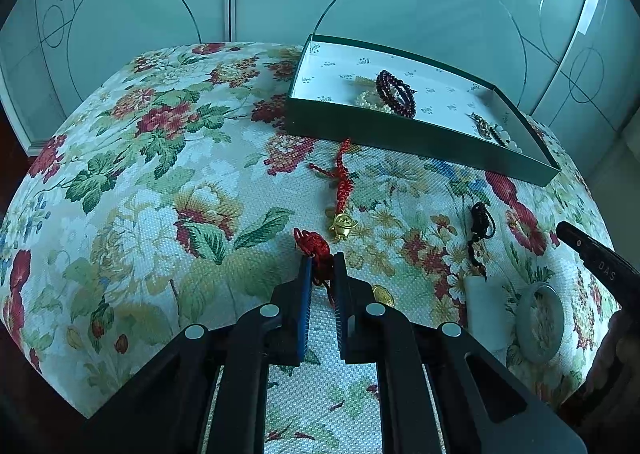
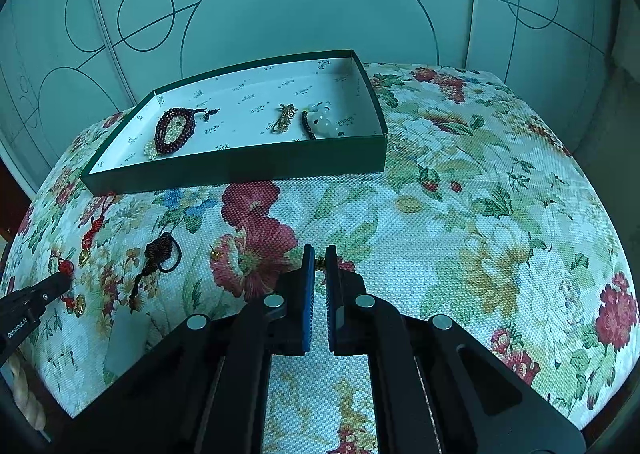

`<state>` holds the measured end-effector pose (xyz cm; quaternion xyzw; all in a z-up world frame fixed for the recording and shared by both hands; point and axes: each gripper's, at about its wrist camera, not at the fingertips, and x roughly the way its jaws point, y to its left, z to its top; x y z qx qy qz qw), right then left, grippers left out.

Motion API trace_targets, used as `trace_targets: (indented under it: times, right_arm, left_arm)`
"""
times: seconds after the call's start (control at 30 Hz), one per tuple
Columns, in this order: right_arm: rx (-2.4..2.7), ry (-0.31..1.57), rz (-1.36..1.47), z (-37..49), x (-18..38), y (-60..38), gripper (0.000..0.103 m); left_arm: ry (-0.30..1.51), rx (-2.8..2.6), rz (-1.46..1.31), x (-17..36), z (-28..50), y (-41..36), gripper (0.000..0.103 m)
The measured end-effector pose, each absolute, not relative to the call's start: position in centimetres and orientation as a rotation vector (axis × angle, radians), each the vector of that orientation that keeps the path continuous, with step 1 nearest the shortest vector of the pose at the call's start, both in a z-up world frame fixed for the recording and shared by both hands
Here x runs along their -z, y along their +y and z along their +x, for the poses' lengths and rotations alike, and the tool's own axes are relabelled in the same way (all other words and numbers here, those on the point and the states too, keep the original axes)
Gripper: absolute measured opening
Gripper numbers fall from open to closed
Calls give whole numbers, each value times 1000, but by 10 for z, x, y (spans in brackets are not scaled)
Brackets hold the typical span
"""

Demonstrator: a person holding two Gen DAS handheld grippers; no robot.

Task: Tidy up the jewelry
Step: 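Carry the red tassel over the green box with the left tool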

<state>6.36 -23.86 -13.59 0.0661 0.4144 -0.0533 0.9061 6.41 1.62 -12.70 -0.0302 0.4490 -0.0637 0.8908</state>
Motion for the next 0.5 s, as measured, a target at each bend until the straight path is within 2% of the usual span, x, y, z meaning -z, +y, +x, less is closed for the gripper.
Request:
trace_targets:
  times: [0.5]
  right_arm:
    - [105, 828, 137, 43, 118, -240, 5]
  left_arm:
    - [880, 162, -52, 101, 51, 5, 10]
